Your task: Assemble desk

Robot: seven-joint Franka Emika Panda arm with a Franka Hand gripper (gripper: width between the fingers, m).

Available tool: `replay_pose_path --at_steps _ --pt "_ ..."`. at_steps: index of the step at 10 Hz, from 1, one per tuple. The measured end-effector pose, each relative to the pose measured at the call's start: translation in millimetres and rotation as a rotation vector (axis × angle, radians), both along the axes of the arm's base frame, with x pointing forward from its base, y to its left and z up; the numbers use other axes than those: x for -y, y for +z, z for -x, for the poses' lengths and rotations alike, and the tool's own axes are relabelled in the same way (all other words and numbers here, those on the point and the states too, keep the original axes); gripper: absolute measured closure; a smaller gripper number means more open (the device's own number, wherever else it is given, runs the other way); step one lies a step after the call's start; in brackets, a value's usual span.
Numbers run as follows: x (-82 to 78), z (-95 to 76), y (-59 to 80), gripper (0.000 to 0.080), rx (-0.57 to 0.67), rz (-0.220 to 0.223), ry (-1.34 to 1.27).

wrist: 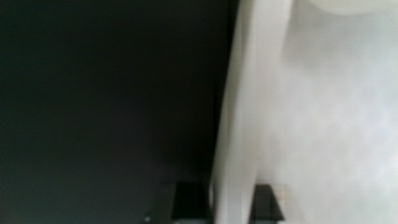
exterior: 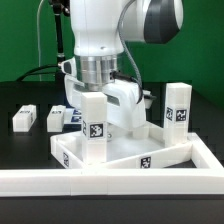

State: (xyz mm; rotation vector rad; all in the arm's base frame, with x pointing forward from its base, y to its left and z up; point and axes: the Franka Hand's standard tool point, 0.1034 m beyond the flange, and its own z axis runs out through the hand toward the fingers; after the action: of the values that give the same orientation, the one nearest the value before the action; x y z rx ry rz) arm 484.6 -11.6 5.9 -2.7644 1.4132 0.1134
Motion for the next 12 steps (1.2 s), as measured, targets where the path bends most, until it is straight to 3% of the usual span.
replay_pose_path --at_steps 3,5,7,12 --pt "7.6 1.9 0.0 0.0732 0.005 0.0 0.11" --pt "18.6 -8.4 1.6 0.0733 0.02 0.005 0.393" --pt "14.0 -21.8 1.9 0.0737 0.028 0.02 0.587" --pt "18.1 -23.6 2.4 0.0739 0.034 0.015 0.857"
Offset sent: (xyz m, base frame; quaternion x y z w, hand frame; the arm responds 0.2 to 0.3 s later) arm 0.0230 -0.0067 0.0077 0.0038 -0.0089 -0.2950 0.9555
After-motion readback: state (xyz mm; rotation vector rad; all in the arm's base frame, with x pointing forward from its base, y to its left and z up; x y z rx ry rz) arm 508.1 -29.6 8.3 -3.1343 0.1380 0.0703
